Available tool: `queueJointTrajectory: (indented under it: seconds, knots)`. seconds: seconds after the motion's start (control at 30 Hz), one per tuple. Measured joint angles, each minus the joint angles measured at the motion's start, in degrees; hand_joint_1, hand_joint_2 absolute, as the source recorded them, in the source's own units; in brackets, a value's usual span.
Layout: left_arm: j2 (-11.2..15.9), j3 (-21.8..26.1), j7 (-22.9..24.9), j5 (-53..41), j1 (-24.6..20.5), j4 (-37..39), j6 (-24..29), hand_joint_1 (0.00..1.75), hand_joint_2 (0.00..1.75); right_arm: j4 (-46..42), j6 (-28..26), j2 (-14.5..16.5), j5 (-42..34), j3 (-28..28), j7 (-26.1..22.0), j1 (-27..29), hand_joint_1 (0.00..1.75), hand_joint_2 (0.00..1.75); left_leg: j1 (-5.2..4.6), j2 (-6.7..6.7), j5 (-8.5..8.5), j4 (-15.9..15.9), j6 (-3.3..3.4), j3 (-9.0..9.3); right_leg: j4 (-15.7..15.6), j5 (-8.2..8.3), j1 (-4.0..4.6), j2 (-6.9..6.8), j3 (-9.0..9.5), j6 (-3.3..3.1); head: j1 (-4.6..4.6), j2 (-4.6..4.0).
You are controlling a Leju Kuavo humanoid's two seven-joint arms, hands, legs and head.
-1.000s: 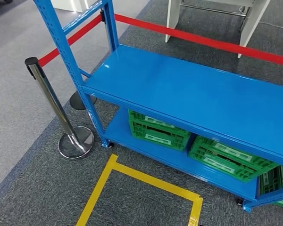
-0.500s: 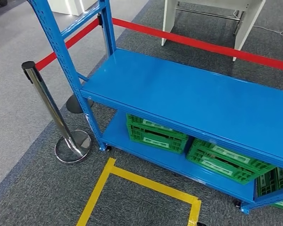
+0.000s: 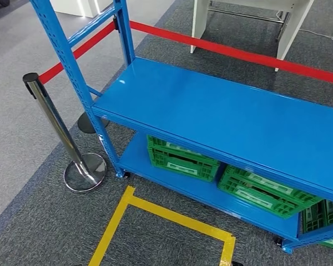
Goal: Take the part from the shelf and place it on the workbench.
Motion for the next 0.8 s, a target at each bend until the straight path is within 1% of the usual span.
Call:
queueJointTrajectory:
  seconds: [0.03, 0.07, 0.13, 0.17, 0.2, 0.23, 0.27, 0.3, 0.33, 0.37, 0.4, 0.43, 0.5, 0.53, 0.57, 0.6, 0.63, 0.67, 0.7, 0.73, 0.77, 0.8]
  knots:
    - [0.0, 0.0, 0.0, 0.0, 0.0, 0.0, 0.0, 0.00, 0.00, 0.0, 0.0, 0.0, 0.0, 0.0, 0.0, 0.0, 0.00, 0.00, 0.08, -0.01, -0.91, 1.5, -0.32, -0.60, -0.1, 0.00, -0.12, -0.04, 0.18, -0.32, -0.15, 0.00]
    - [0.0, 0.0, 0.0, -0.1, 0.0, 0.0, 0.0, 0.00, 0.00, 0.0, 0.0, 0.0, 0.0, 0.0, 0.0, 0.0, 0.00, 0.00, 0.18, -0.02, -2.30, 4.1, -0.63, -1.77, -0.2, -0.05, -0.23, -0.09, 0.39, -0.61, -0.33, 0.00]
    - [0.0, 0.0, 0.0, -0.2, 0.0, 0.0, 0.0, 0.00, 0.00, 0.0, 0.0, 0.0, 0.0, -0.1, 0.0, 0.0, 0.00, 0.00, 0.40, -0.01, -5.54, 11.8, -1.11, -5.59, -0.2, -0.34, -0.19, -0.14, 0.65, -0.99, -0.59, 0.00]
    - [0.1, 0.0, 0.0, -0.2, 0.1, 0.0, 0.0, 0.00, 0.00, 0.0, 0.0, 0.0, 0.0, -0.1, 0.0, 0.0, 0.00, 0.00, 0.49, -0.01, -6.26, 14.7, -1.23, -7.22, -0.2, -0.50, -0.17, -0.13, 0.83, -1.05, -0.59, 0.00]
    - [0.1, 0.0, 0.0, -0.2, 0.1, 0.0, 0.0, 0.00, 0.00, 0.0, 0.0, 0.0, 0.0, -0.1, 0.0, 0.0, 0.00, 0.00, 0.54, -0.01, -5.92, 16.0, -1.27, -8.11, -0.2, -0.67, -0.16, -0.11, 1.04, -1.05, -0.61, 0.00]
    - [0.1, 0.0, 0.0, -0.2, 0.1, 0.0, 0.0, 0.00, 0.00, 0.0, 0.0, 0.0, 0.0, -0.1, 0.0, 0.0, 0.00, 0.00, 0.59, -0.01, -4.42, 15.0, -1.22, -7.94, -0.2, -0.87, -0.16, -0.07, 1.34, -0.99, -0.62, 0.00]
    - [0.1, 0.0, 0.0, -0.2, 0.1, 0.0, 0.0, 0.00, 0.00, 0.0, 0.0, 0.0, 0.1, -0.1, 0.0, 0.1, 0.00, 0.00, 0.61, -0.01, -2.09, 11.9, -1.07, -6.81, -0.2, -1.13, -0.16, -0.03, 1.72, -0.88, -0.61, 0.00]
    - [0.1, 0.0, 0.0, -0.2, 0.1, 0.0, 0.0, 0.00, 0.00, 0.0, 0.0, 0.0, 0.1, -0.1, 0.0, 0.1, 0.00, 0.00, 0.57, -0.02, 0.07, 8.0, -0.79, -5.19, -0.3, -1.42, -0.17, -0.01, 1.90, -0.73, -0.62, 0.00]
    - [0.1, 0.0, 0.0, -0.2, 0.1, 0.0, 0.0, 0.00, 0.00, 0.0, 0.1, 0.0, 0.1, -0.1, 0.0, 0.0, 0.00, 0.00, 0.44, -0.01, 1.35, 4.3, -0.43, -3.58, -0.3, -1.80, -0.09, 0.02, 2.05, -0.43, -0.64, 0.00]
    - [0.1, 0.0, 0.0, -0.2, 0.1, 0.0, 0.0, 0.00, 0.00, 0.0, 0.1, 0.0, 0.1, -0.1, 0.0, 0.0, 0.00, 0.00, 0.29, 0.01, 1.82, 1.7, -0.07, -2.41, -0.4, -2.13, -0.04, 0.01, 2.12, -0.06, -0.64, 0.00]
    - [0.1, 0.0, 0.0, -0.2, 0.0, 0.0, 0.1, 0.00, 0.00, 0.1, 0.1, 0.0, 0.2, -0.1, 0.0, 0.0, 0.00, 0.00, 0.14, 0.01, 1.53, 0.4, 0.31, -1.85, -0.5, -2.28, 0.00, -0.03, 2.35, 0.37, -0.67, 0.00]
    - [0.0, 0.0, 0.1, -0.2, 0.0, 0.0, 0.0, 0.00, 0.00, 0.1, 0.2, 0.0, 0.3, -0.2, 0.0, -0.1, 0.00, 0.00, 0.04, 0.00, 1.11, -0.1, 0.66, -1.63, -0.5, -2.19, 0.06, -0.08, 2.78, 0.91, -0.66, 0.00]
    - [0.0, 0.1, 0.2, -0.2, 0.1, 0.0, 0.0, 0.00, 0.00, 0.1, 0.2, 0.0, 0.6, -0.2, 0.1, -0.1, 0.00, 0.00, 0.19, -0.11, 1.09, -0.6, 1.39, -0.93, -0.2, -2.21, -0.02, -0.21, 3.44, 1.74, -0.56, 0.00]
    - [0.0, 0.1, 0.3, -0.2, 0.2, 0.0, 0.0, 0.00, 0.00, 0.1, 0.2, 0.0, 0.6, -0.2, 0.1, -0.1, 0.00, 0.00, 0.29, -0.15, 1.00, -0.9, 1.81, -0.43, 0.9, -2.78, -0.04, -0.22, 2.96, 2.03, -0.46, 0.00]
    - [0.0, 0.1, 0.4, -0.2, 0.2, 0.0, 0.0, 0.00, 0.00, 0.1, 0.3, 0.0, 0.7, -0.2, 0.1, -0.2, 0.00, 0.00, 0.35, -0.17, 0.85, -1.1, 2.17, 0.04, 3.0, -3.91, -0.07, -0.21, 1.73, 2.19, -0.38, 0.00]
    - [-0.1, 0.1, 0.5, -0.2, 0.2, 0.0, 0.0, 0.00, 0.00, 0.1, 0.3, 0.0, 0.7, -0.2, 0.1, -0.2, 0.00, 0.00, 0.33, -0.16, 0.51, -1.2, 2.45, 0.34, 6.3, -5.33, -0.09, -0.19, -0.27, 2.33, -0.30, 0.00]
    - [-0.1, 0.1, 0.5, -0.2, 0.2, 0.0, 0.0, 0.00, 0.00, 0.1, 0.4, 0.0, 0.8, -0.2, 0.1, -0.2, 0.00, 0.00, 0.26, -0.15, 0.13, -1.2, 2.65, 0.61, 10.2, -6.78, -0.09, -0.18, -2.85, 2.44, -0.29, 0.00]
    - [-0.1, 0.1, 0.6, -0.2, 0.2, 0.0, 0.0, 0.00, 0.00, 0.1, 0.4, 0.0, 0.8, -0.2, 0.1, -0.1, 0.00, 0.00, 0.18, -0.14, -0.24, -1.2, 2.70, 0.97, 13.5, -7.74, -0.10, -0.18, -5.32, 2.53, -0.28, 0.00]
    - [-0.1, 0.1, 0.6, -0.2, 0.3, 0.0, 0.0, 0.00, 0.00, 0.1, 0.4, 0.0, 0.9, -0.2, 0.2, 0.1, 0.00, 0.00, 0.12, -0.15, -0.60, -1.1, 2.70, 1.51, 15.3, -7.92, -0.10, -0.18, -7.09, 2.59, -0.28, 0.00]
    - [-0.1, 0.2, 0.6, -0.2, 0.4, 0.0, 0.0, 0.00, 0.00, 0.1, 0.4, 0.0, 1.0, -0.2, 0.2, 0.3, 0.00, 0.00, 0.08, -0.17, -0.95, -1.1, 2.64, 2.19, 15.1, -7.17, -0.10, -0.19, -7.90, 2.58, -0.25, 0.00]
    - [-0.1, 0.2, 0.6, -0.3, 0.4, 0.0, 0.0, 0.00, 0.00, 0.1, 0.4, 0.0, 1.0, -0.2, 0.3, 0.4, 0.00, 0.00, 0.06, -0.20, -1.41, -1.1, 2.55, 2.97, 12.7, -5.45, -0.09, -0.20, -7.67, 2.50, -0.23, 0.00]
    - [-0.1, 0.2, 0.6, -0.3, 0.4, 0.0, 0.0, 0.00, 0.00, 0.1, 0.4, 0.0, 1.0, -0.2, 0.3, 0.5, 0.00, 0.00, 0.05, -0.21, -1.61, -1.1, 2.51, 3.38, 11.3, -4.50, -0.08, -0.20, -7.39, 2.47, -0.22, 0.00]
